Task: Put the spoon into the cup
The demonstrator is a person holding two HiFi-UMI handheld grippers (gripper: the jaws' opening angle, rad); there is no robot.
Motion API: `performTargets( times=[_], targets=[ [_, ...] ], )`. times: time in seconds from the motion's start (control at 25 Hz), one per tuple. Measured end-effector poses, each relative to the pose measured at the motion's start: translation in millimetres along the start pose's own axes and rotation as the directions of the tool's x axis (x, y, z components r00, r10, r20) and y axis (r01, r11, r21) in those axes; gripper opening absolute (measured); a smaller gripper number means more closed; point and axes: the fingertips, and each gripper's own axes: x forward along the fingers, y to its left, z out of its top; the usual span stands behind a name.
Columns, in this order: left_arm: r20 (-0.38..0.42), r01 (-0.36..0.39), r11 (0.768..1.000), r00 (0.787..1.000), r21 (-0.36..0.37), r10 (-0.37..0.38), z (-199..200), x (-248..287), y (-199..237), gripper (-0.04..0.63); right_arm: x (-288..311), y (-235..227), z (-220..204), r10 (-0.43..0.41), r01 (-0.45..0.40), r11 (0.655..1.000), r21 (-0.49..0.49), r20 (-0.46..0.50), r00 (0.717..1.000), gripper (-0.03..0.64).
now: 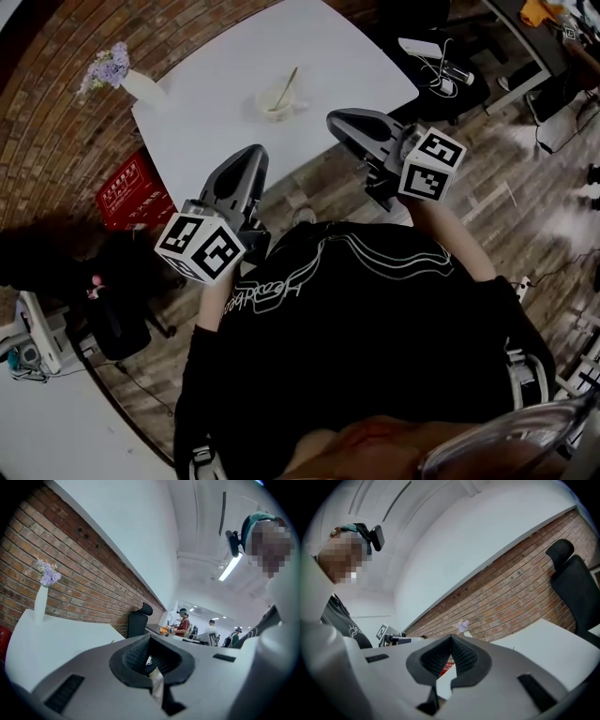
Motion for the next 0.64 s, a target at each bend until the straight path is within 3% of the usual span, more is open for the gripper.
performTargets(
  times=[0.24, 0.64],
  targets=[
    [0.000, -0.004, 0.999, 1.000, 0.044, 0.004, -0.7, -0.6, -11.9, 0.003, -10.4, 4.6, 6.0, -0.006, 0.006, 1.000, -0.007, 0.022, 1.000, -0.003],
    [0.015, 0.010, 1.000, 1.000, 0.028, -0.011, -4.9, -4.8, -19.6, 0.003, -21.2, 7.6, 0.1, -0.017, 0.017, 1.000, 0.001, 0.022, 1.000, -0.003]
  ],
)
